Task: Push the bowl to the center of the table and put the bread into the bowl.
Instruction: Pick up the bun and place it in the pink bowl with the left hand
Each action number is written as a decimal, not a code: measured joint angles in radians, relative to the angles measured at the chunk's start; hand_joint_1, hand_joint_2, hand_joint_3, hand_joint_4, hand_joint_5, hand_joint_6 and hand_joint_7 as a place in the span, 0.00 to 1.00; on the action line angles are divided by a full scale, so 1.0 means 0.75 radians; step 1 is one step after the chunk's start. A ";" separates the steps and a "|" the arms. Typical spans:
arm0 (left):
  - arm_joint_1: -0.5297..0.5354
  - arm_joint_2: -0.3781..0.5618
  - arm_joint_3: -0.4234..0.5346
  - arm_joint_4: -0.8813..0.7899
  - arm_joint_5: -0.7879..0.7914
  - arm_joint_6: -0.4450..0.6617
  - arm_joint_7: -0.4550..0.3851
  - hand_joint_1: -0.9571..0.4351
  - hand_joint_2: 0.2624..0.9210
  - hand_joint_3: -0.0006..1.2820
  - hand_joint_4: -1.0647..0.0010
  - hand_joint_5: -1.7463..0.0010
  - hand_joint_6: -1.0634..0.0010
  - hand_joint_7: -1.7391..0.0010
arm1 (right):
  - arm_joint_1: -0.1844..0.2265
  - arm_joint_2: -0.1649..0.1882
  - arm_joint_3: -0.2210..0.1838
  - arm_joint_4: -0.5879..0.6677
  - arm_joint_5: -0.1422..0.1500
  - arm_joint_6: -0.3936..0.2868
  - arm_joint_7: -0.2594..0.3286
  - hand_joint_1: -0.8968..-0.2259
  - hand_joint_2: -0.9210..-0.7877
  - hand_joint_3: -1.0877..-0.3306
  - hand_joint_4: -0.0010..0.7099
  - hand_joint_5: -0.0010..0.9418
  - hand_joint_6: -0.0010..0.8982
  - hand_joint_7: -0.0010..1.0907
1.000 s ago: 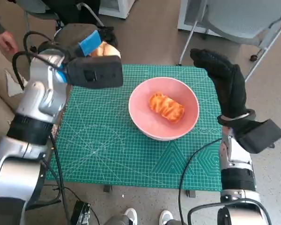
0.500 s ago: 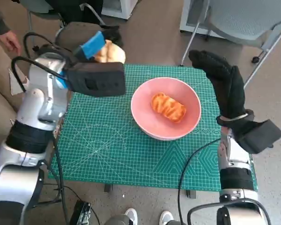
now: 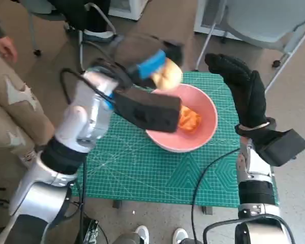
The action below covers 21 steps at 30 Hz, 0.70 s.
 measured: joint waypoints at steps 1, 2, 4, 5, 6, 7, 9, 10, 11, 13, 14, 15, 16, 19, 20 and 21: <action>-0.005 -0.009 -0.006 0.016 0.001 -0.010 0.000 0.69 0.99 0.06 0.40 0.26 0.37 0.40 | 0.002 -0.002 -0.002 -0.002 0.000 0.000 0.000 0.32 0.00 0.27 0.22 0.00 0.00 0.42; -0.012 -0.020 -0.013 0.037 0.002 -0.022 0.000 0.69 0.99 0.07 0.41 0.24 0.36 0.41 | 0.005 -0.006 -0.004 -0.005 0.001 0.000 0.000 0.32 0.00 0.27 0.22 0.00 0.00 0.42; -0.024 -0.041 -0.020 0.072 0.001 -0.037 0.000 0.69 0.95 0.12 0.44 0.20 0.37 0.43 | 0.010 -0.010 -0.006 -0.012 0.002 0.000 0.000 0.31 0.00 0.27 0.22 0.00 0.00 0.42; -0.031 -0.052 -0.021 0.092 -0.001 -0.042 0.001 0.69 0.93 0.15 0.44 0.18 0.37 0.43 | 0.014 -0.012 -0.007 -0.017 0.001 0.000 0.000 0.31 0.00 0.27 0.22 0.00 0.00 0.42; -0.035 -0.065 -0.021 0.105 -0.002 -0.044 0.001 0.69 0.91 0.17 0.44 0.18 0.38 0.43 | 0.018 -0.013 -0.007 -0.023 0.001 0.001 -0.001 0.31 0.00 0.27 0.22 0.00 0.00 0.42; -0.038 -0.076 -0.021 0.117 -0.003 -0.045 0.003 0.69 0.87 0.21 0.44 0.18 0.38 0.43 | 0.023 -0.014 -0.007 -0.029 0.001 0.001 -0.002 0.31 0.00 0.27 0.22 0.00 0.00 0.42; -0.039 -0.096 -0.021 0.138 -0.004 -0.047 0.007 0.69 0.82 0.25 0.43 0.17 0.39 0.42 | 0.036 -0.015 -0.008 -0.040 -0.003 0.002 -0.005 0.32 0.00 0.27 0.21 0.00 0.00 0.42; -0.039 -0.104 -0.021 0.145 -0.004 -0.047 0.008 0.69 0.78 0.30 0.43 0.16 0.40 0.41 | 0.040 -0.015 -0.008 -0.044 -0.005 0.004 -0.007 0.32 0.00 0.27 0.21 0.00 0.00 0.42; -0.040 -0.118 -0.021 0.159 -0.004 -0.048 0.012 0.69 0.76 0.32 0.44 0.16 0.40 0.40 | 0.047 -0.016 -0.008 -0.052 -0.006 0.005 -0.013 0.31 0.00 0.27 0.22 0.00 0.00 0.42; -0.041 -0.135 -0.022 0.181 -0.003 -0.048 0.016 0.69 0.73 0.35 0.43 0.16 0.42 0.39 | 0.055 -0.016 -0.009 -0.062 -0.007 0.007 -0.023 0.31 0.00 0.27 0.22 0.00 0.00 0.42; -0.042 -0.142 -0.023 0.192 -0.003 -0.049 0.016 0.69 0.73 0.35 0.42 0.17 0.43 0.37 | 0.059 -0.016 -0.009 -0.067 -0.008 0.009 -0.028 0.31 0.00 0.27 0.22 0.01 0.00 0.42; -0.044 -0.149 -0.024 0.207 -0.003 -0.051 0.016 0.69 0.72 0.36 0.41 0.18 0.44 0.36 | 0.063 -0.017 -0.009 -0.075 -0.010 0.012 -0.034 0.31 0.00 0.27 0.22 0.01 0.00 0.42; -0.045 -0.154 -0.025 0.220 -0.003 -0.053 0.016 0.69 0.72 0.36 0.41 0.19 0.45 0.35 | 0.067 -0.017 -0.009 -0.082 -0.011 0.014 -0.041 0.31 0.00 0.27 0.22 0.01 0.00 0.42; -0.054 -0.171 -0.026 0.267 -0.004 -0.058 0.019 0.69 0.72 0.36 0.39 0.22 0.47 0.32 | 0.083 -0.018 -0.009 -0.103 -0.021 0.019 -0.063 0.31 0.00 0.27 0.22 0.01 0.00 0.42; -0.056 -0.175 -0.026 0.280 -0.004 -0.060 0.021 0.69 0.71 0.36 0.39 0.22 0.47 0.31 | 0.088 -0.019 -0.009 -0.108 -0.026 0.020 -0.070 0.31 0.00 0.27 0.22 0.01 0.00 0.43; -0.059 -0.178 -0.026 0.295 -0.004 -0.061 0.023 0.69 0.71 0.36 0.39 0.23 0.47 0.31 | 0.091 -0.019 -0.009 -0.113 -0.032 0.023 -0.078 0.31 0.00 0.27 0.22 0.01 0.00 0.43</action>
